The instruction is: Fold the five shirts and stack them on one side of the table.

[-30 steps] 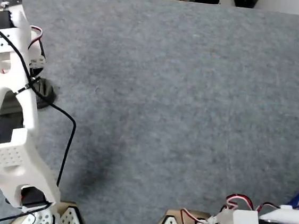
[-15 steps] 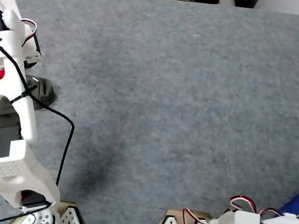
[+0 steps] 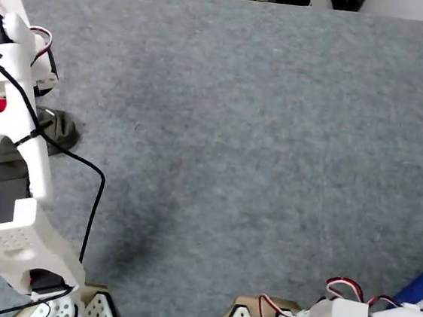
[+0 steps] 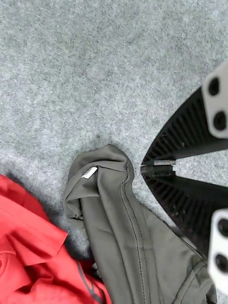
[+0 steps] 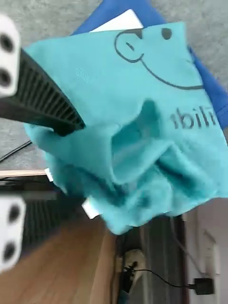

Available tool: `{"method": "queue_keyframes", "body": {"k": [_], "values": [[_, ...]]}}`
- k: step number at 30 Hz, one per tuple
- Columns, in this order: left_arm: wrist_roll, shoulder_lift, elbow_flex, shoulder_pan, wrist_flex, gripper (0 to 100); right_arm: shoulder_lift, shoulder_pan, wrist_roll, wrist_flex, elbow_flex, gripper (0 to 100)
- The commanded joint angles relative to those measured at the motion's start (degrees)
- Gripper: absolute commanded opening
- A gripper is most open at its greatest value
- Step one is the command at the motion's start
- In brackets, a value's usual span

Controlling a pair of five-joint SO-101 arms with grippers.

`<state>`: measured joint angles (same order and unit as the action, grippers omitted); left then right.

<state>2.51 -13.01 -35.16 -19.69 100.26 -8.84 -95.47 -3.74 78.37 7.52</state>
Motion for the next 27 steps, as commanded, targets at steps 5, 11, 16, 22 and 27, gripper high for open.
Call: {"method": "queue_keyframes", "body": {"k": [5,11,16,22,27], "values": [[0.26,3.03,-0.62,0.00,-0.18,2,-4.09,0.40,-0.18,7.12,-1.10,38.2],[0.26,3.03,-0.53,0.00,-0.88,2,-8.57,9.27,-0.26,16.70,-5.93,38.0],[0.35,3.30,-0.62,0.00,-0.62,2,-12.26,28.97,0.26,22.95,-6.99,19.6],[4.92,11.56,3.96,-0.44,0.26,2,-16.40,51.65,0.44,22.95,-6.55,2.7],[5.27,23.60,15.91,-0.62,0.09,2,-18.33,64.57,7.12,22.95,-6.46,0.5]]}}
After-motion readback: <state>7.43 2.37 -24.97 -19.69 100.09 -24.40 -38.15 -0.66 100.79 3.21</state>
